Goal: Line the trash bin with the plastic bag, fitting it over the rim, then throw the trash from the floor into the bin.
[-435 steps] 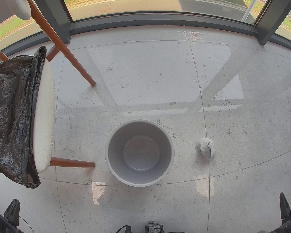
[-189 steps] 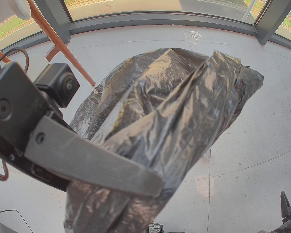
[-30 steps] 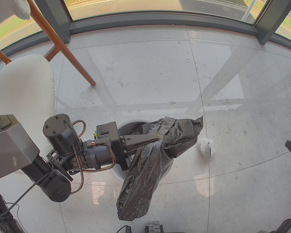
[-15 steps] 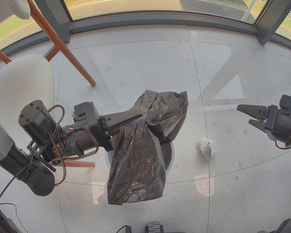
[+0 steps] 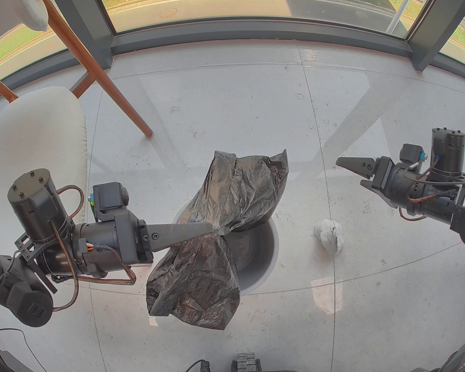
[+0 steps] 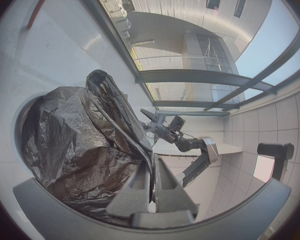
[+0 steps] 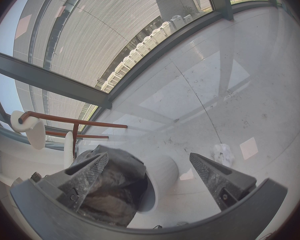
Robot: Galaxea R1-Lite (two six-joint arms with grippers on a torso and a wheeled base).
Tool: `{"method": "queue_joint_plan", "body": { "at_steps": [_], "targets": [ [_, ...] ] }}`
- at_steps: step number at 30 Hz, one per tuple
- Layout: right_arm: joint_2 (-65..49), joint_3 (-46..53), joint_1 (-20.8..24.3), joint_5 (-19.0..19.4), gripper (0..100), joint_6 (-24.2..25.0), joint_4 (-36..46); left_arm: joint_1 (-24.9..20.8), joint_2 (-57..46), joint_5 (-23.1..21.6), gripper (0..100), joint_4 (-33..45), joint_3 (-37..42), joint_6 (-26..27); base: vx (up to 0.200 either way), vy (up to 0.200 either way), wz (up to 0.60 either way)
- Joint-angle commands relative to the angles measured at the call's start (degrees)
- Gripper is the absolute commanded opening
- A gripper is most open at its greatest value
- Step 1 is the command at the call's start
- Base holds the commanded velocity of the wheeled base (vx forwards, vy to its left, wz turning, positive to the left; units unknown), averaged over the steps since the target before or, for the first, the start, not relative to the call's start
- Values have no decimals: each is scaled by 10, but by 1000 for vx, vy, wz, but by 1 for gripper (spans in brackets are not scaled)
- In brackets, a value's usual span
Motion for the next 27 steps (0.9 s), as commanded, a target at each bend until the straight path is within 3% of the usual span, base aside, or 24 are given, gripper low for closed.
{"method": "queue_joint_plan", "body": {
  "at_steps": [1,5,6,10,14,21,27],
  "targets": [
    [100,-52,6,2,100,2,-33,-2,-57,-4,0,50,9,52,0,0,0],
    [149,-99,17,0,100,9,-60,-3,-59,-1,0,117,8,148,0,0,0],
    [149,-99,17,0,0,9,-60,-3,-59,-1,0,117,8,148,0,0,0],
    [190,-168,51,-3,0,77,-64,-22,-77,14,0,168,5,169,0,0,0],
    [220,-196,81,-6,0,112,-58,-38,-77,50,0,171,0,176,0,0,0],
    [266,-178,146,-34,0,114,-65,-40,-76,61,0,191,-1,202,0,0,0],
    [286,-187,171,-34,0,114,-66,-40,-78,78,0,213,-3,234,0,0,0]
  ]
}}
